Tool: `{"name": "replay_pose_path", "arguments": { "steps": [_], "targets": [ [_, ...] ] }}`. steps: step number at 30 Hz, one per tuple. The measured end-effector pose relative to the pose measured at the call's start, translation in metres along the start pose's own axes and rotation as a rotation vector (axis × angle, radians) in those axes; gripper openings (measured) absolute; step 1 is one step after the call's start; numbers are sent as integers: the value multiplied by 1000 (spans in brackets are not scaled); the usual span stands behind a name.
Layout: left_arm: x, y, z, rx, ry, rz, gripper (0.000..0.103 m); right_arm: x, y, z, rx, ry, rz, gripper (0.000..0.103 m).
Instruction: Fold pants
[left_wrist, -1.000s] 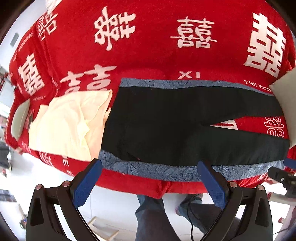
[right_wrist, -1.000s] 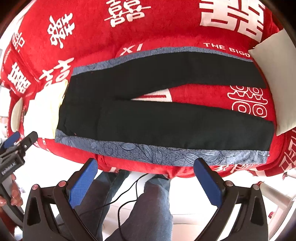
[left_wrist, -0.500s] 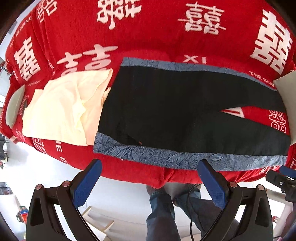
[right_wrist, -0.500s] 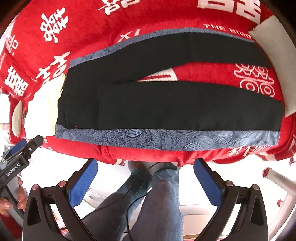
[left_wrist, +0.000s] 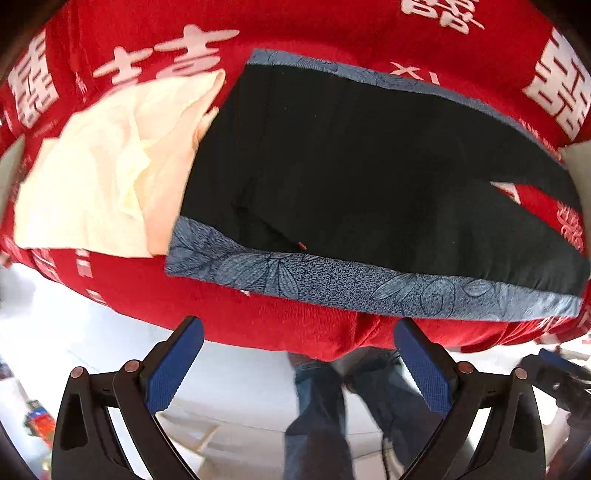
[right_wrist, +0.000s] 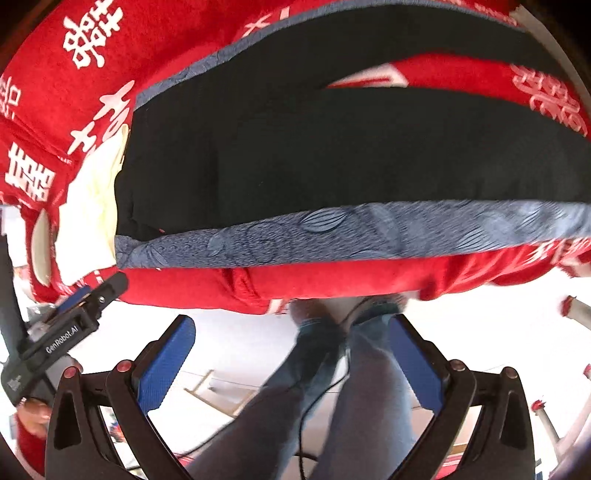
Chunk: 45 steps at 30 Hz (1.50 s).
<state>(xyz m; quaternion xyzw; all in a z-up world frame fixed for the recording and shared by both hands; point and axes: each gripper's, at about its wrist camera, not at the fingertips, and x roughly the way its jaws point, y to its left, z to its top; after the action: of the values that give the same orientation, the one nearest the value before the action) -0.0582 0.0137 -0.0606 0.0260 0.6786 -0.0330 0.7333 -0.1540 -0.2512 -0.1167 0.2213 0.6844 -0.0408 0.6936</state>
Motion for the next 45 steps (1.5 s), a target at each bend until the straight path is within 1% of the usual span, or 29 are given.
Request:
{"name": "replay_pose_path", "arguments": {
  "steps": [4,5,7,8,9,10,12,14,16,19,23,26,28,30,31,32,34,36,38,42,43,44,45],
  "targets": [
    [20,15,-3,-72,-18,-130,103,20,-7,1,101,-30,166,103],
    [25,19,-3,-89,-17,-166,103,29,-12,2,141,-36,226,103],
    [41,26,-5,-131,-10,-228,103,40,-17,2,186,-47,298,103],
    [48,29,-6,-154,-9,-254,101,47,-20,2,206,-54,333,103],
    [54,32,-8,-170,-6,-273,94,55,-23,2,225,-55,368,101],
    [61,34,-9,-184,-1,-296,93,65,-26,2,244,-54,403,99],
    [73,38,-12,-204,-4,-324,93,79,-28,2,258,-47,447,88],
    [80,39,-14,-203,-11,-343,93,100,-31,3,262,-26,480,82],
    [83,39,-15,-199,-20,-366,93,114,-31,2,263,-19,511,81],
    [86,39,-14,-197,-23,-394,93,131,-31,4,283,-40,584,77],
    [88,45,-13,-222,-14,-435,93,133,-28,9,307,-92,687,73],
    [90,49,-12,-231,-6,-449,93,136,-29,14,348,-111,712,72],
    [91,52,-14,-246,5,-456,93,142,-32,13,403,-101,731,57],
    [93,57,-17,-268,21,-471,93,147,-34,13,452,-80,767,17],
    [94,58,-18,-281,29,-480,93,147,-34,13,460,-79,787,13],
    [93,60,-19,-293,34,-489,93,141,-32,13,451,-94,810,12],
    [94,64,-20,-326,35,-516,93,130,-26,14,414,-109,830,12],
    [96,71,-16,-377,35,-549,93,114,-17,15,373,-119,856,11],
    [95,74,-6,-418,20,-571,93,103,-11,18,339,-122,868,11],
    [95,77,13,-458,-8,-576,93,94,-12,21,301,-123,882,11],
    [96,79,18,-475,-8,-572,91,92,-10,23,291,-118,879,11],
    [97,81,21,-490,-12,-573,82,94,-11,22,284,-114,873,11],
    [98,82,23,-494,-14,-582,51,94,-12,22,277,-110,869,11]
  ]
}}
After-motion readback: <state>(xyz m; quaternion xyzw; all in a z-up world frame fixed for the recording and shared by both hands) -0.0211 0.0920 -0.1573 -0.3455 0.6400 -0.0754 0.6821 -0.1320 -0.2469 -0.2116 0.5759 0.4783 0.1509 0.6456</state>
